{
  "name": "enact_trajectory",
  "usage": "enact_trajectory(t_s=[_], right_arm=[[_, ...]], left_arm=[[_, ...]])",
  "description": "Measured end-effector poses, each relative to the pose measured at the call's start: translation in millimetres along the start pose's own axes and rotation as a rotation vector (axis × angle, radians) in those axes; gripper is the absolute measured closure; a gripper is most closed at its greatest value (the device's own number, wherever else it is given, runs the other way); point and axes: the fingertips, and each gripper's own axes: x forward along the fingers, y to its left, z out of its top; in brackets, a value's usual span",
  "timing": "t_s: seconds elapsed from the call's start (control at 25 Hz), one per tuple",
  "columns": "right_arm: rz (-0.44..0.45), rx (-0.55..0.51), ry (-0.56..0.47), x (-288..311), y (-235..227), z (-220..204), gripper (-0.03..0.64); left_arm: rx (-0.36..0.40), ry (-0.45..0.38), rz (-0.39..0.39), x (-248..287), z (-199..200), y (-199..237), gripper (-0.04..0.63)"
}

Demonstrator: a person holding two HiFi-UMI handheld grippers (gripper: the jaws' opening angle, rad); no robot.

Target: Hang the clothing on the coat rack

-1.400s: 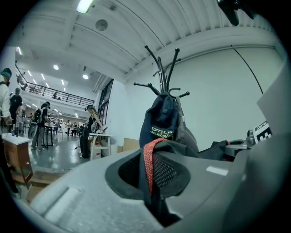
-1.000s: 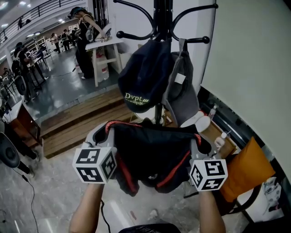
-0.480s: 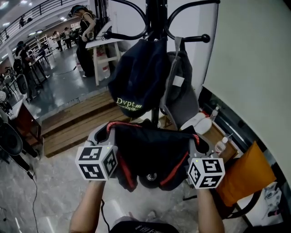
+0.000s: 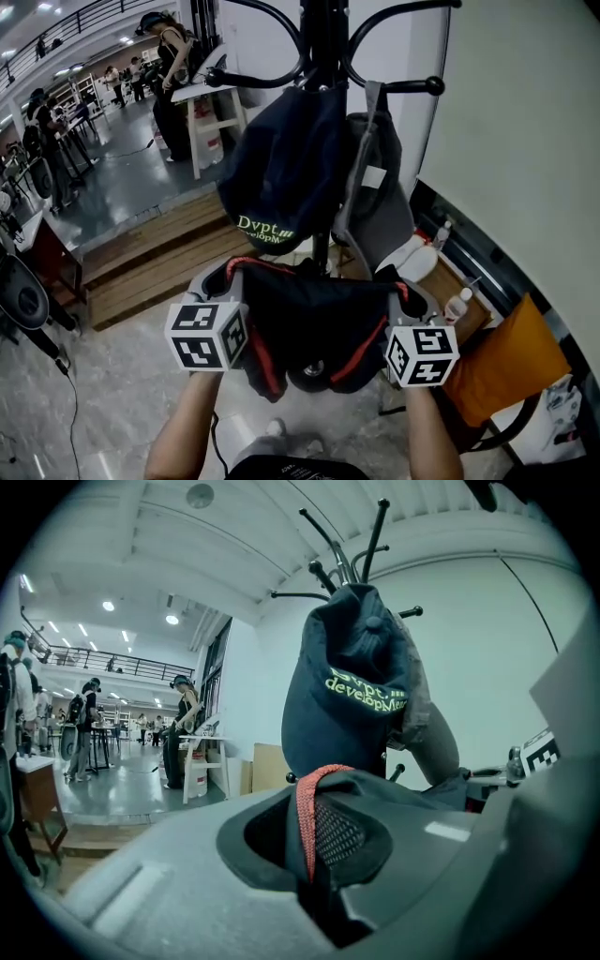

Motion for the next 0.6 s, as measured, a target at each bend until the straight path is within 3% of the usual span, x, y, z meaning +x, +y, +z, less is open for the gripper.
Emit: enact_trajectory(t_s=[0.6], right_arm=[[-0.059, 0.03, 0.04, 25.0, 4.5, -19.0, 0.6]], left_arm=[[0.02, 0.047, -0.12, 46.4, -28.8, -9.0, 0.577]])
